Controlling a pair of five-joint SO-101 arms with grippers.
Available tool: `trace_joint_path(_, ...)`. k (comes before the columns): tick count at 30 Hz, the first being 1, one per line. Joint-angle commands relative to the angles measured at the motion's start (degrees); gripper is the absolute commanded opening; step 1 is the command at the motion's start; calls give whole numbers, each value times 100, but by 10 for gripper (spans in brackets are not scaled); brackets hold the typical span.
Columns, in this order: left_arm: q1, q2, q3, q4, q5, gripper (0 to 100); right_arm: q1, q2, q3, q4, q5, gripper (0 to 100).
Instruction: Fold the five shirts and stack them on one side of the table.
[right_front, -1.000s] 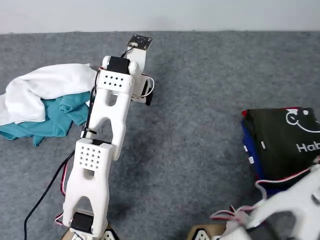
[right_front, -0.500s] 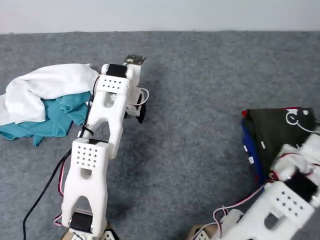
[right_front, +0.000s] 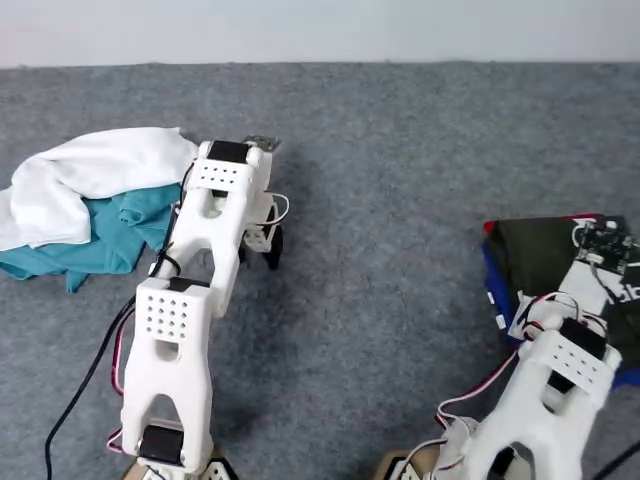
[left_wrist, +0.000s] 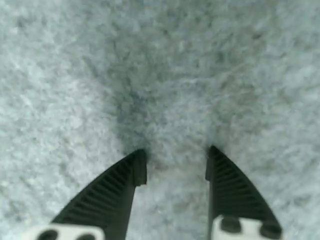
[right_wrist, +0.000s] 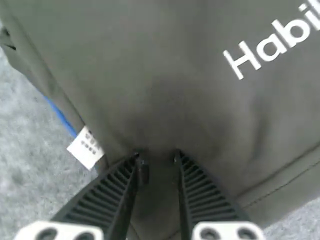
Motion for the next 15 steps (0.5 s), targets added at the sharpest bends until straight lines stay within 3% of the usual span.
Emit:
trace_joint_path(1,-44,-158,497,79,-44,195,-75,92,-18,-66,70,97)
trace_joint_path(8,-44,-193,963,114,0,195,-13,-4,-114,101,70,97)
trace_joint_path(15,-18,-167,1235,123,0,195,154,-1323,-2031,2369,70,97)
